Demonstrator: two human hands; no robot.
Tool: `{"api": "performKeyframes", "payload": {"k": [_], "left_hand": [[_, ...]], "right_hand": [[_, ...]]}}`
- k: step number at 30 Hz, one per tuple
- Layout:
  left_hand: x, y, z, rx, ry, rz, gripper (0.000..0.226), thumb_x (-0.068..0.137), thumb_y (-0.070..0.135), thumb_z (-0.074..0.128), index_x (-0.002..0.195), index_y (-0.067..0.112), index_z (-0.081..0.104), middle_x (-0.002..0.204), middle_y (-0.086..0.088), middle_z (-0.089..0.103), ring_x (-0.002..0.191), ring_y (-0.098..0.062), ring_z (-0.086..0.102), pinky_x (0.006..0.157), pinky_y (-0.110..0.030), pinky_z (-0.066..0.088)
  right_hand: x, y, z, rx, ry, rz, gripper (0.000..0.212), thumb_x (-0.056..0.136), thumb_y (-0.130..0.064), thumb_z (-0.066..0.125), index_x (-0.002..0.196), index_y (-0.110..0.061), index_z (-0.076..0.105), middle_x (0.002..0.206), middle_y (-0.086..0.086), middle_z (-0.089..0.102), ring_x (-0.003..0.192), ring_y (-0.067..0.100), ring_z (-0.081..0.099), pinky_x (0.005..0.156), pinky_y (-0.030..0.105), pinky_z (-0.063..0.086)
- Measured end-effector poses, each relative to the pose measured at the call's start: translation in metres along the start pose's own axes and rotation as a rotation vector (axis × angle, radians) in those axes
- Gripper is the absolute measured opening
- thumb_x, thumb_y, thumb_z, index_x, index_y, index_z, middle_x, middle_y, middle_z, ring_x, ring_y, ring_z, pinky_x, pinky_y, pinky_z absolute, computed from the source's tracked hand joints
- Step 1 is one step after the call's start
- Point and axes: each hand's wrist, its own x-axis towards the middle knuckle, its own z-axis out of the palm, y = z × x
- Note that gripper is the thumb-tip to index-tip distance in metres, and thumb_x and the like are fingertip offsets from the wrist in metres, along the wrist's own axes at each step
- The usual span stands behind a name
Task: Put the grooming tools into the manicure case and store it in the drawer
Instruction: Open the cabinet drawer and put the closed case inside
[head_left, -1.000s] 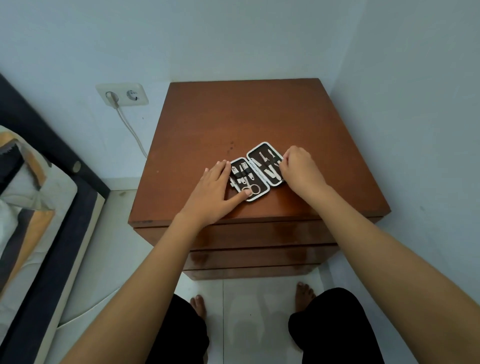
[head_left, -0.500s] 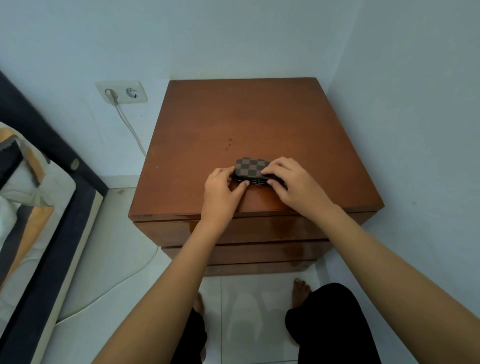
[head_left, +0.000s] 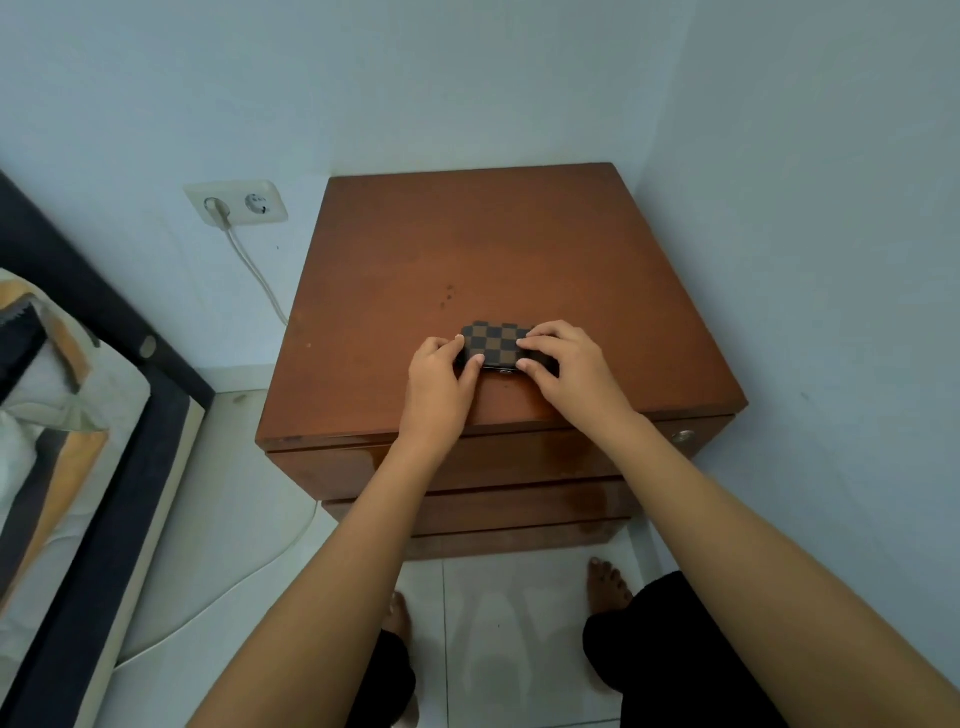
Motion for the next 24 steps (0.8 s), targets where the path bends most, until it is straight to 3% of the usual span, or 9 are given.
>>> {"api": "performKeyframes", "payload": {"k": [3, 7, 9, 11, 14, 18, 24], "left_hand": [[-0.014, -0.005, -0.024, -0.009, 0.104, -0.044, 0.039, 0.096, 0.027, 0.049, 0.130, 0.007, 0.053, 0.128, -0.006, 0.053, 0.119, -0.018, 0.049, 0.097, -0.024, 0.037], [-0.041, -0.044, -0.062, 0.012, 0.440, -0.171, 0.041, 0.097, 0.029, 0.043, 0.133, 0.011, 0.046, 0.143, -0.006, 0.042, 0.134, -0.018, 0.035, 0.111, -0.033, 0.026], [-0.051, -0.068, -0.072, -0.017, 0.547, -0.302, 0.047, 0.097, 0.029, 0.040, 0.139, 0.007, 0.038, 0.148, -0.009, 0.034, 0.138, -0.021, 0.028, 0.114, -0.037, 0.024], [-0.060, -0.091, -0.074, -0.068, 0.582, -0.478, 0.051, 0.097, 0.030, 0.037, 0.141, 0.004, 0.033, 0.149, -0.013, 0.032, 0.138, -0.025, 0.027, 0.113, -0.041, 0.026], [-0.065, -0.108, -0.066, -0.316, 0.485, -0.708, 0.055, 0.097, 0.045, 0.026, 0.135, 0.008, 0.040, 0.138, -0.015, 0.046, 0.127, -0.031, 0.043, 0.105, -0.043, 0.035], [-0.070, -0.106, -0.064, -0.387, 0.411, -0.716, 0.057, 0.097, 0.051, 0.017, 0.137, 0.016, 0.037, 0.138, -0.010, 0.047, 0.125, -0.029, 0.045, 0.105, -0.042, 0.036], [-0.111, -0.096, -0.080, -0.363, 0.397, -0.703, 0.047, 0.100, 0.042, 0.022, 0.128, 0.012, 0.046, 0.127, -0.012, 0.052, 0.117, -0.028, 0.048, 0.099, -0.041, 0.039]], "right_hand": [[-0.022, 0.008, -0.019, 0.042, 0.106, 0.101, 0.029, 0.090, -0.021, 0.056, 0.115, -0.010, 0.063, 0.116, 0.005, 0.059, 0.110, 0.018, 0.053, 0.095, 0.025, 0.040], [-0.074, 0.053, -0.054, 0.051, 0.540, 0.309, 0.030, 0.087, -0.019, 0.061, 0.112, -0.003, 0.064, 0.115, 0.018, 0.061, 0.108, 0.027, 0.056, 0.097, 0.021, 0.036], [-0.100, 0.079, -0.062, 0.104, 0.688, 0.525, 0.041, 0.086, -0.026, 0.059, 0.117, 0.000, 0.059, 0.119, 0.022, 0.059, 0.113, 0.032, 0.054, 0.103, 0.030, 0.038], [-0.115, 0.098, -0.060, 0.189, 0.668, 0.729, 0.052, 0.085, -0.034, 0.052, 0.125, 0.000, 0.053, 0.128, 0.022, 0.055, 0.120, 0.033, 0.050, 0.107, 0.041, 0.037], [-0.114, 0.108, -0.048, 0.408, 0.486, 0.836, 0.044, 0.093, -0.027, 0.049, 0.132, -0.005, 0.048, 0.136, 0.014, 0.052, 0.124, 0.024, 0.049, 0.104, 0.032, 0.036], [-0.108, 0.104, -0.035, 0.504, 0.484, 0.824, 0.035, 0.095, -0.023, 0.046, 0.127, -0.012, 0.054, 0.128, 0.009, 0.059, 0.115, 0.019, 0.053, 0.091, 0.025, 0.036], [-0.139, 0.086, -0.049, 0.413, 0.457, 0.860, 0.040, 0.096, -0.031, 0.044, 0.129, -0.011, 0.051, 0.131, 0.013, 0.056, 0.121, 0.029, 0.051, 0.102, 0.038, 0.038]]}}
